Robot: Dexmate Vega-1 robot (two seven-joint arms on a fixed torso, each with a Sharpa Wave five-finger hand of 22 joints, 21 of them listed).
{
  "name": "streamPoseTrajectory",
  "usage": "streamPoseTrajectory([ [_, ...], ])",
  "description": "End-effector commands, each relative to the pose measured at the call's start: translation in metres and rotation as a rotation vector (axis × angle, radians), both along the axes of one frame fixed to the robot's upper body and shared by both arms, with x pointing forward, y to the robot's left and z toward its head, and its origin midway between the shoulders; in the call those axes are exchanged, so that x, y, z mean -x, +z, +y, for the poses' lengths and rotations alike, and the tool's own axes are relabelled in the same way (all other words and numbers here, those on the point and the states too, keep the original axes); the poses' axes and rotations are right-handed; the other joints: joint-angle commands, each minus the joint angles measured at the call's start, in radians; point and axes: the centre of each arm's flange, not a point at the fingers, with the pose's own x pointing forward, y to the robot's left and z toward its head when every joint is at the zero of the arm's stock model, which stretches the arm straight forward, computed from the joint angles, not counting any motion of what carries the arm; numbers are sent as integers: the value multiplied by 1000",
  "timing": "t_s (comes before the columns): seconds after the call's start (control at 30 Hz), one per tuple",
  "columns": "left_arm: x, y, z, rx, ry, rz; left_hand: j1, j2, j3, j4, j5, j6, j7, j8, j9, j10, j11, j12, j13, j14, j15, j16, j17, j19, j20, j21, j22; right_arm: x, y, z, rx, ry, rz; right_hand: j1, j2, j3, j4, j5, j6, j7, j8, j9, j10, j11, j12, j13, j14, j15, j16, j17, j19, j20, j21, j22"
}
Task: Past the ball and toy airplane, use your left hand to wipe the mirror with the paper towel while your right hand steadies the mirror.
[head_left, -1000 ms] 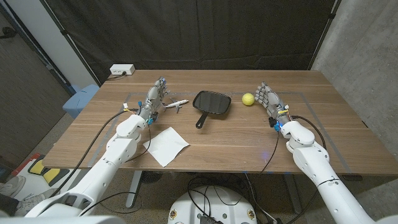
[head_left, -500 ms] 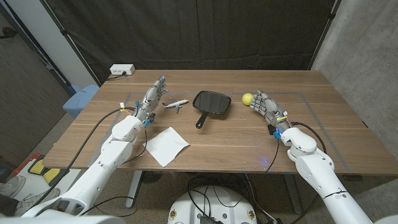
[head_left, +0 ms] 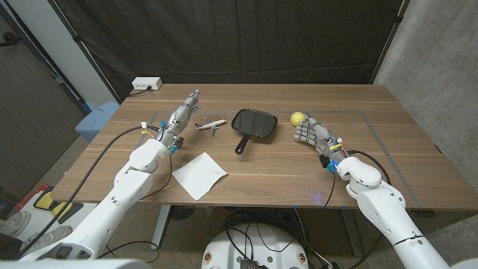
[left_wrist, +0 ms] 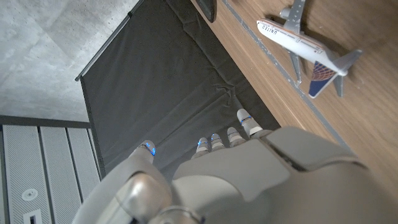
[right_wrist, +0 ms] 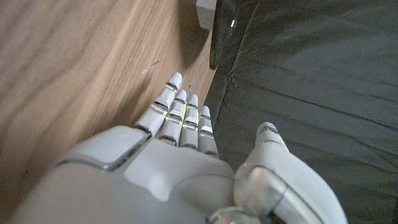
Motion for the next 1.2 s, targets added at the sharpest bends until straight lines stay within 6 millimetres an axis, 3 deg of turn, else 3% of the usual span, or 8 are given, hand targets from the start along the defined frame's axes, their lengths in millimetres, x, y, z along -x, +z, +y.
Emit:
streamPoseTrajectory([
  [0.03,17,6,4,-118,87,-62,31,-13,2,-20,-2,33,-7,12,5,32,2,10,6,11,-4,7,1,-24,18,-7,2,5,-3,12,56,67,71,8,1,4,-7,-2,20,4,6,2,24,8,5,4,21,5,5,5,22,1,9,5],
  [0.07,18,7,4,-128,94,-66,40,-16,2,-26,-4,48,-9,14,5,44,-2,11,6,24,-1,9,1,-22,36,-9,3,5,-2,13,63,72,75,8,1,4,-7,-2,23,5,6,2,31,10,5,4,31,7,6,6,24,0,10,5],
  [0.2,24,8,7,-170,118,-76,59,-20,4,-39,-7,93,-13,23,5,78,-1,16,6,47,-2,10,1,-10,47,-13,4,6,0,18,81,102,101,10,6,7,-9,-2,36,8,7,2,50,10,7,4,54,5,7,6,47,-5,19,6],
  [0.53,37,15,12,-301,142,-106,100,-23,9,-65,-14,156,-9,26,6,154,-12,26,6,108,-13,15,1,19,50,-19,5,8,2,30,126,169,161,34,15,23,-25,-1,70,27,6,3,103,18,9,4,121,5,7,5,130,-14,52,7],
  [1.07,42,25,16,-466,116,-107,143,-30,14,-93,-22,194,-10,23,7,198,-25,24,7,149,-32,13,1,46,32,-24,5,6,5,46,143,314,273,41,25,31,-28,-1,79,37,2,4,118,25,3,5,136,17,0,7,123,-13,52,9],
  [1.2,44,27,17,-507,118,-107,166,-33,16,-109,-26,245,-6,34,7,220,-28,22,7,163,-42,10,1,52,31,-29,5,5,6,52,153,355,292,41,30,34,-26,-1,81,36,1,4,126,28,3,5,145,15,1,8,137,-11,59,10],
])
